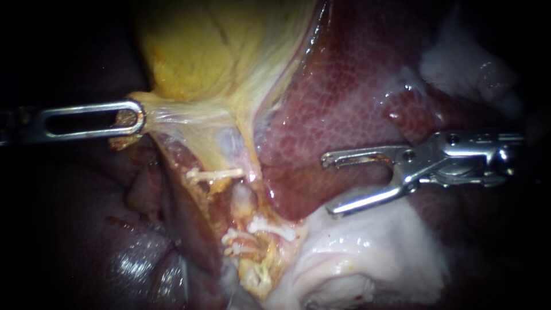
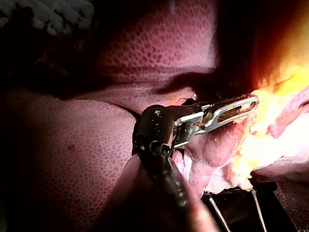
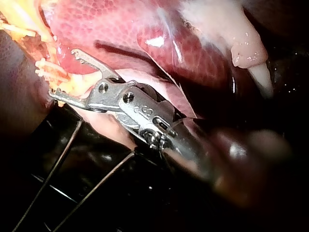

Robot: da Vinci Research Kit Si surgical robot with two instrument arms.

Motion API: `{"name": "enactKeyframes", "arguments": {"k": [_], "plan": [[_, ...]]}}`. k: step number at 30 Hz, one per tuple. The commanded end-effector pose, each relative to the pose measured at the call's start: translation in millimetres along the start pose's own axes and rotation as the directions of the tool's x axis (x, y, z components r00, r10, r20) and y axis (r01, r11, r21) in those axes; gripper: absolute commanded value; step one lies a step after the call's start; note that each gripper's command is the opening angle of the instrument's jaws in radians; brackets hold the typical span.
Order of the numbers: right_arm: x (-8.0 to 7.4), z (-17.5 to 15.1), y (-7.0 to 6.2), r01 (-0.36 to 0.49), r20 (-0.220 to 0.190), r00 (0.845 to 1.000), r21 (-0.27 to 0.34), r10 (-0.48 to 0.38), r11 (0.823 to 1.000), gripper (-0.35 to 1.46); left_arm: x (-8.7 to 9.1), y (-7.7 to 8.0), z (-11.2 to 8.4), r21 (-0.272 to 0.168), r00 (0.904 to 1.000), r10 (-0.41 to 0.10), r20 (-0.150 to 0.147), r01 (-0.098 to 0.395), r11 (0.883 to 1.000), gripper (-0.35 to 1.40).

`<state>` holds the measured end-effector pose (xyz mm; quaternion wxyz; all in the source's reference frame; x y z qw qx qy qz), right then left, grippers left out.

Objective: Going back first clip right tube

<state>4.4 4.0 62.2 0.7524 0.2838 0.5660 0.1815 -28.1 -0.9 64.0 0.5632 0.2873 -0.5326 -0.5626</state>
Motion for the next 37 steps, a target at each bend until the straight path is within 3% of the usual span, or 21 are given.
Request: {"name": "enactKeyframes", "arguments": {"k": [1, 5, 9, 18, 24, 37], "plan": [[0.4, -0.2, -0.2, 0.001, -0.006, 1.000, 0.001, -0.001, 1.000, 0.60, 0.0, 0.0, 0.0, 0.000, 1.0000, 0.000, 0.000, 0.000, 1.000, -0.35], [1.4, -0.8, -0.4, 0.012, -0.022, 1.000, -0.010, -0.012, 1.000, 0.60, 0.2, 0.1, 0.2, -0.001, 1.0000, 0.001, 0.001, -0.001, 1.000, -0.35], [1.5, -0.9, -0.4, 0.015, -0.026, 1.000, -0.014, -0.016, 1.000, 0.60, 1.3, 0.4, 1.2, -0.002, 1.0000, 0.008, 0.005, -0.008, 1.000, -0.35], [1.4, -1.0, -0.4, 0.016, -0.025, 1.000, -0.014, -0.016, 1.000, 0.60, 5.4, 0.9, 6.5, 0.017, 0.9995, 0.019, -0.026, -0.018, 1.000, -0.35], [1.4, -1.1, -0.5, 0.016, -0.025, 1.000, -0.013, -0.016, 1.000, 0.60, 6.8, 1.2, 9.6, 0.021, 0.9989, 0.021, -0.041, -0.020, 1.000, -0.35], [1.4, -1.4, -0.6, 0.016, -0.025, 1.000, -0.013, -0.016, 1.000, 0.60, 6.7, 1.5, 9.8, 0.028, 0.9985, 0.022, -0.050, -0.020, 0.999, -0.35]]}}
